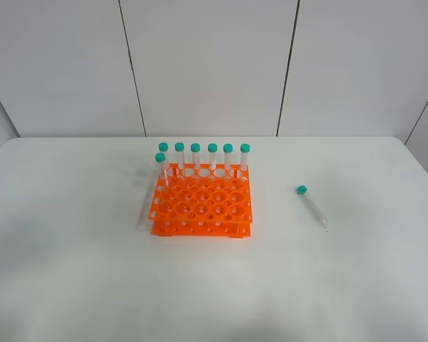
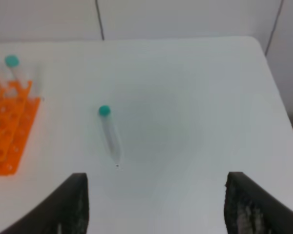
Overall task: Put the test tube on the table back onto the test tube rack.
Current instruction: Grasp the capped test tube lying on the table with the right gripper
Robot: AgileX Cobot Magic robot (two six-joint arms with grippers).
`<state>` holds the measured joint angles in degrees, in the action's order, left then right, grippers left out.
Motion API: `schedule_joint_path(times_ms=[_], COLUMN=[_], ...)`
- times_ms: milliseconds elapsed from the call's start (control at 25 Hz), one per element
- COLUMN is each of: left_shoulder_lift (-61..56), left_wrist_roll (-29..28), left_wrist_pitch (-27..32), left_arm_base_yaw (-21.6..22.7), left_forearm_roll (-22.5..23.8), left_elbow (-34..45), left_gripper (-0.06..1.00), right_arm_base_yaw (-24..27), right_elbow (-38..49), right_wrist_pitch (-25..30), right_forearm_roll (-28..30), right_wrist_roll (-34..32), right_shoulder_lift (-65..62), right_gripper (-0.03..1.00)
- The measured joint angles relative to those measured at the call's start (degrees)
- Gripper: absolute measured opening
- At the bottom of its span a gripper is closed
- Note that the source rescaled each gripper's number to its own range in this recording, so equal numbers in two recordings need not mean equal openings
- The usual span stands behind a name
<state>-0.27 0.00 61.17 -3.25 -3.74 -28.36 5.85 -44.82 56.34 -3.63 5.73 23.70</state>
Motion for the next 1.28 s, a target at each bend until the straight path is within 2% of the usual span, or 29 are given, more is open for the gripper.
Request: schedule_joint_path(times_ms=[160, 400, 520, 680, 800, 920, 1040, 1160, 1280], left_shoulder_lift=[0.0, 0.0, 0.0, 0.0, 0.0, 0.0, 0.0, 0.0, 0.0], left_wrist_roll=[0.0, 0.0, 0.0, 0.0, 0.0, 0.0, 0.0, 0.0, 0.0], left_wrist_pitch=[0.0, 0.0, 0.0, 0.0, 0.0, 0.0, 0.0, 0.0, 0.0], left_arm_base_yaw=[0.0, 0.0, 0.0, 0.0, 0.0, 0.0, 0.0, 0.0, 0.0], left_forearm_roll=[0.0, 0.0, 0.0, 0.0, 0.0, 0.0, 0.0, 0.0, 0.0], left_elbow=[0.0, 0.0, 0.0, 0.0, 0.0, 0.0, 0.0, 0.0, 0.0], left_gripper=[0.72, 0.72, 0.72, 0.72, 0.72, 0.72, 0.72, 0.72, 0.72], right_arm_base_yaw=[0.0, 0.0, 0.0, -0.1, -2.8, -7.7, -11.0, -11.8, -11.8], right_elbow=[-4.0, -10.0, -13.4, -17.3, -19.7, -21.6, -23.1, -24.1, -24.2], right_wrist_pitch=[-0.1, -0.7, -2.4, -5.2, -7.1, -10.4, -13.1, -13.9, -14.0], right_forearm_roll=[-2.1, -6.0, -10.4, -13.4, -13.0, -10.4, -6.2, -2.1, -0.1], right_wrist_roll=[5.6, 7.9, 11.0, 13.7, 14.9, 15.0, 11.8, 7.1, 5.3], right_shoulder_lift=[13.3, 34.2, 43.5, 53.9, 60.5, 66.6, 72.5, 78.0, 82.5], right_gripper=[0.73, 0.73, 0.73, 0.73, 0.72, 0.71, 0.71, 0.71, 0.71])
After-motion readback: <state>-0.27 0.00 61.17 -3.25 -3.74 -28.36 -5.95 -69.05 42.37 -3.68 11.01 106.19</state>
